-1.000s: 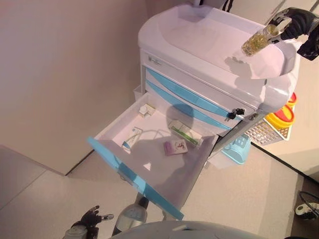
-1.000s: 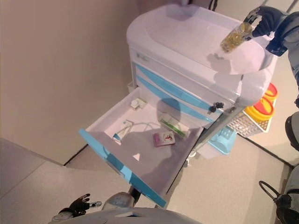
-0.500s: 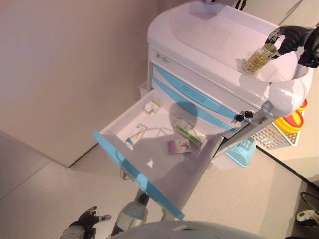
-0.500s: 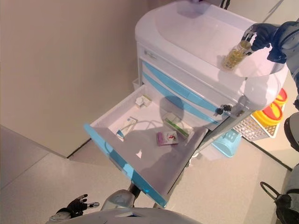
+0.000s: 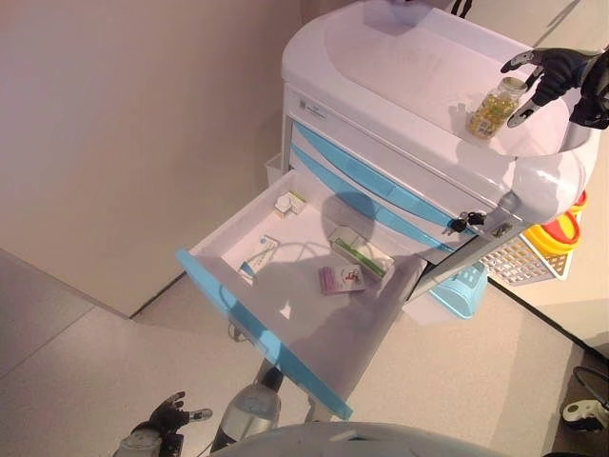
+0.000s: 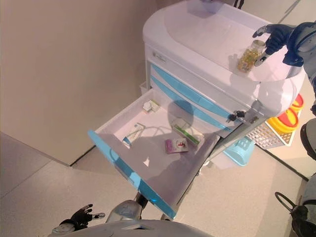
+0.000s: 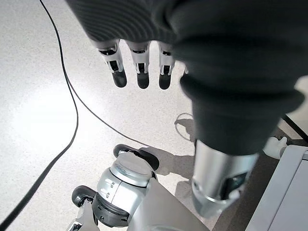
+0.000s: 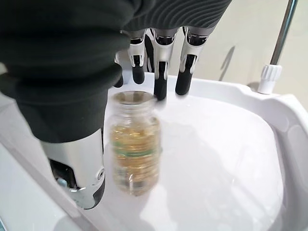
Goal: Open the drawer and pick up the medicine
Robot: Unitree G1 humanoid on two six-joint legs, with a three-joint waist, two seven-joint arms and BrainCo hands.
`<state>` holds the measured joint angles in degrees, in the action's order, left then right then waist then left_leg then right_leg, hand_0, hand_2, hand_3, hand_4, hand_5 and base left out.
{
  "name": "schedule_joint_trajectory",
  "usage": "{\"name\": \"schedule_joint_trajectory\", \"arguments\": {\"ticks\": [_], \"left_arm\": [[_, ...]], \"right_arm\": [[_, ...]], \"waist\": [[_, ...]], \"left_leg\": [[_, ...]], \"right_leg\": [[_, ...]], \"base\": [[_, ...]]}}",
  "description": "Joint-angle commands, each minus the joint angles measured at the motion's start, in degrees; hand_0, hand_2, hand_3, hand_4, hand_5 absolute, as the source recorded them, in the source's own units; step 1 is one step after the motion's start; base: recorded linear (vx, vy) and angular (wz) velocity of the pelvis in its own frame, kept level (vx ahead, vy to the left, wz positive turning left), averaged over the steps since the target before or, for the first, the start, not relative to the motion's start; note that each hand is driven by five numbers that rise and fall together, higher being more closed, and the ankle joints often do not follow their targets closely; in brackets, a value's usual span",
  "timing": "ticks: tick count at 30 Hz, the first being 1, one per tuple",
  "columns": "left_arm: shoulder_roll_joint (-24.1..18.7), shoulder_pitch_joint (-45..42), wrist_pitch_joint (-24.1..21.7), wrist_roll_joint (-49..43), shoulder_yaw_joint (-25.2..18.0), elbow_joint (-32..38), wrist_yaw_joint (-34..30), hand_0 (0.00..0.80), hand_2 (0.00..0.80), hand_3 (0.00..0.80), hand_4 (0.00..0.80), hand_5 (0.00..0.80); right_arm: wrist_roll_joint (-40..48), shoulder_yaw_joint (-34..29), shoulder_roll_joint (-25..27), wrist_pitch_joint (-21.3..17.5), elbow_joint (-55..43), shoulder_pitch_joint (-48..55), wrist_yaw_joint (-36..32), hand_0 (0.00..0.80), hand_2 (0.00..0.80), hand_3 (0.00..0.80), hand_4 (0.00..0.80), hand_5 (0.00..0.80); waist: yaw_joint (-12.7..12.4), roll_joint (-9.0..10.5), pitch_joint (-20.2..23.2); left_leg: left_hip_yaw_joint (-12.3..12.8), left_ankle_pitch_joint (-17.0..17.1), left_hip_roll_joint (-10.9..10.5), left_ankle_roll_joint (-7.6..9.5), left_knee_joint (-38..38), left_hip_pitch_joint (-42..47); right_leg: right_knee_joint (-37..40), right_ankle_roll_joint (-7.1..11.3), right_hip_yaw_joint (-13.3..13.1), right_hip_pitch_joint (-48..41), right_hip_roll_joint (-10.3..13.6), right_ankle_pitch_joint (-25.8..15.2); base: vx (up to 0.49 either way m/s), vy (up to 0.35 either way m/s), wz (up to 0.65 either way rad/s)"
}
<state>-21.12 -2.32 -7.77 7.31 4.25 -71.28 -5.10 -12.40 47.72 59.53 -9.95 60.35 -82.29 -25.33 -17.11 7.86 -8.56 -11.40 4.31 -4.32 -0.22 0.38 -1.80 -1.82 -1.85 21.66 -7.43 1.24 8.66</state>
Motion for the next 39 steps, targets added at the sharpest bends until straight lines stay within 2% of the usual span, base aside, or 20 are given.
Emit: {"name": "schedule_joint_trajectory", "arguments": {"ticks": [1,6,12,16,18,19,20,22,24,26,28,29,30,31,32,35,36,38,39], "left_arm": [[-2.3,-0.6,-1.9,0.5,0.3,-1.5,0.5,0.0,0.0,0.0,0.0,0.0],[-2.8,-0.4,-2.0,0.0,0.1,-2.0,0.4,0.0,0.0,0.0,0.0,0.0],[-3.4,-1.4,-2.9,-1.6,-0.6,-3.0,0.1,0.0,0.0,0.0,0.0,0.0],[-3.5,-2.0,-4.2,-2.8,-1.1,-3.9,0.0,0.0,0.0,0.0,0.0,0.0],[-3.3,-2.0,-4.9,-3.4,-1.1,-4.6,-0.3,0.0,0.0,0.0,0.0,0.0],[-3.0,-2.0,-5.1,-3.5,-1.0,-4.9,-0.2,0.0,0.0,0.0,0.0,0.0],[-2.4,-1.8,-5.4,-4.1,-1.1,-5.1,-0.4,0.0,0.0,0.0,0.0,0.0],[-1.3,-1.6,-5.6,-4.3,-0.4,-5.1,-0.4,0.0,0.0,0.0,0.0,0.0],[0.2,-1.3,-6.3,-4.3,0.2,-5.3,-0.3,0.0,0.0,0.0,0.0,0.0],[0.7,-0.9,-6.7,-4.8,0.8,-5.5,-0.3,0.0,0.0,0.0,0.0,0.0],[0.8,-0.8,-6.7,-4.9,1.0,-5.4,-0.1,0.0,0.0,0.0,0.0,0.0],[1.3,-0.6,-6.6,-5.1,1.0,-5.3,-0.3,0.0,0.0,0.0,0.0,0.0],[1.6,-0.5,-6.4,-4.8,0.9,-5.2,-0.3,0.0,0.0,0.0,0.0,0.0],[1.9,-0.5,-6.3,-4.6,0.7,-5.2,-0.1,0.0,0.0,0.0,0.0,0.0],[2.7,-0.5,-6.6,-3.3,0.6,-5.3,0.1,0.0,0.0,0.0,0.0,0.0],[4.6,-1.4,-7.4,-3.1,0.5,-4.0,0.5,0.0,0.0,0.0,0.0,0.0],[5.1,-1.8,-7.6,-2.8,0.8,-3.5,0.8,0.0,0.0,0.0,0.0,0.0],[5.7,-1.9,-7.4,-2.3,0.8,-3.0,1.1,0.0,0.0,0.0,0.0,0.0],[5.8,-1.9,-7.1,-2.3,0.9,-2.7,1.1,0.0,0.0,0.0,0.0,0.0]], "right_arm": [[2.6,1.3,1.9,-0.4,-0.5,-5.8,3.8,0.0,0.0,0.0,0.0,0.0],[6.7,1.4,3.1,0.2,-1.3,-7.4,6.3,0.0,0.0,0.0,0.0,0.0],[17.0,2.4,7.9,-0.6,-6.1,-11.6,11.7,0.0,0.0,0.0,0.0,0.0],[26.0,0.4,11.6,-0.2,-12.2,-13.1,22.3,0.0,0.0,0.0,0.0,0.0],[33.2,-4.7,13.6,-0.6,-16.2,-11.0,31.5,0.0,0.0,0.0,0.0,0.0],[34.2,-8.5,14.0,-0.5,-17.6,-8.7,32.9,0.0,0.0,0.0,0.0,0.0],[38.9,-14.9,14.6,-3.3,-20.3,-3.6,36.0,0.0,0.0,0.0,0.0,0.0],[49.4,-26.6,13.5,-5.2,-24.2,7.0,35.3,0.0,0.0,0.0,0.0,0.0],[55.9,-41.9,8.4,-7.2,-29.6,23.0,32.1,0.0,0.0,0.0,0.0,0.0],[56.6,-52.1,1.8,-10.4,-34.8,37.0,31.1,0.0,0.0,0.0,0.0,0.0],[55.8,-57.3,-3.7,-11.8,-39.4,45.9,31.1,0.0,0.0,0.0,0.0,0.0],[56.8,-59.0,-8.5,-13.8,-41.9,51.5,31.2,0.0,0.0,0.0,0.0,0.0],[58.2,-60.1,-13.4,-15.1,-44.3,56.8,30.6,0.0,0.0,0.0,0.0,0.0],[59.3,-60.7,-16.0,-15.1,-45.1,59.6,30.5,0.0,0.0,0.0,0.0,0.0],[59.1,-61.0,-21.4,-17.6,-45.1,64.4,28.2,0.0,0.0,0.0,0.0,0.0],[57.5,-60.7,-30.0,-18.7,-44.6,75.5,26.2,0.0,0.0,0.0,0.0,0.0],[57.6,-60.0,-31.8,-16.5,-43.6,77.6,26.9,0.0,0.0,0.0,0.0,0.0],[53.6,-57.2,-36.2,-15.2,-38.6,81.9,27.1,0.0,0.0,0.0,0.0,0.0],[52.3,-55.8,-37.0,-12.1,-36.3,82.9,28.9,0.0,0.0,0.0,0.0,0.0]], "waist": [[0.0,1.1,1.5],[0.5,1.35,1.4],[2.4,1.62,2.0],[4.5,1.41,2.5],[5.8,0.81,2.8],[6.2,0.56,2.9],[7.1,-0.23,3.0],[8.3,-1.34,3.2],[10.0,-3.03,3.2],[11.3,-3.67,3.2],[12.2,-4.06,3.2],[13.4,-4.81,3.0],[14.4,-5.33,2.9],[14.9,-5.59,2.9],[16.0,-6.18,2.7],[17.7,-7.23,2.7],[18.2,-7.45,2.7],[19.4,-7.82,2.7],[19.9,-7.96,2.6]], "left_leg": [[2.6,-6.3,-1.0,0.96,-0.1,1.9],[3.1,-6.6,-0.8,0.99,-0.1,2.3],[4.2,-7.0,-0.5,1.05,-0.4,3.2],[5.6,-7.6,-0.2,1.15,-0.4,3.9],[6.5,-8.0,0.0,1.26,-0.2,4.0],[6.8,-8.3,0.0,1.28,-0.1,4.2],[7.2,-8.6,0.0,1.4,0.0,4.4],[7.6,-8.9,0.0,1.52,0.1,4.6],[8.0,-9.2,0.0,1.62,0.0,5.1],[8.7,-9.4,0.2,1.72,-0.4,5.5],[9.4,-9.5,0.3,1.88,-0.6,5.6],[10.1,-9.5,0.5,2.0,-0.7,5.8],[10.6,-9.6,0.6,2.09,-0.6,6.0],[11.0,-9.7,0.7,2.09,-0.5,6.1],[11.4,-10.0,0.7,2.17,-0.5,6.4],[12.7,-10.2,0.9,2.44,-0.7,7.0],[13.1,-10.2,1.0,2.5,-0.9,7.1],[13.9,-10.2,1.2,2.34,-1.0,7.4],[14.2,-10.2,1.3,2.33,-1.2,7.5]], "right_leg": [[-3.5,2.51,-1.9,3.4,3.0,-1.6],[-3.7,2.62,-2.3,3.4,3.0,-1.7],[-4.2,2.87,-3.6,3.7,2.7,-1.6],[-4.7,3.01,-5.2,4.1,2.5,-1.4],[-5.0,3.2,-6.1,4.4,2.4,-1.2],[-5.2,3.32,-6.5,4.5,2.4,-1.1],[-5.3,3.52,-7.2,4.6,2.4,-0.9],[-5.3,3.71,-8.0,4.8,2.4,-0.8],[-5.0,3.91,-8.8,4.7,2.4,-0.8],[-4.8,4.03,-9.7,4.9,2.3,-0.8],[-4.9,4.19,-10.6,5.2,2.1,-0.9],[-5.0,4.21,-11.4,5.5,2.0,-0.9],[-5.1,4.24,-12.2,5.7,1.9,-0.9],[-5.1,4.2,-12.6,5.8,1.8,-0.9],[-4.9,4.3,-13.4,5.8,1.7,-1.1],[-4.5,4.49,-14.4,5.8,1.6,-1.4],[-4.3,4.54,-14.6,5.8,1.5,-1.5],[-4.2,4.65,-15.3,5.8,1.3,-1.7],[-4.2,4.63,-15.5,5.8,1.2,-1.7]], "base": [[0.0,0.0,0.0],[-0.003,-0.006,0.0],[-0.002,-0.022,-0.01],[-0.015,-0.03,-0.12],[-0.016,-0.01,-0.23],[-0.018,-0.005,-0.24],[-0.019,0.012,-0.25],[-0.021,0.033,-0.3],[-0.02,0.04,-0.31],[-0.027,0.023,-0.28],[-0.043,0.019,-0.32],[-0.065,0.042,-0.38],[-0.054,0.054,-0.36],[-0.037,0.07,-0.39],[-0.023,0.064,-0.42],[-0.028,0.043,-0.35],[-0.032,0.026,-0.28],[-0.034,0.018,-0.33],[-0.034,0.01,-0.34]]}}
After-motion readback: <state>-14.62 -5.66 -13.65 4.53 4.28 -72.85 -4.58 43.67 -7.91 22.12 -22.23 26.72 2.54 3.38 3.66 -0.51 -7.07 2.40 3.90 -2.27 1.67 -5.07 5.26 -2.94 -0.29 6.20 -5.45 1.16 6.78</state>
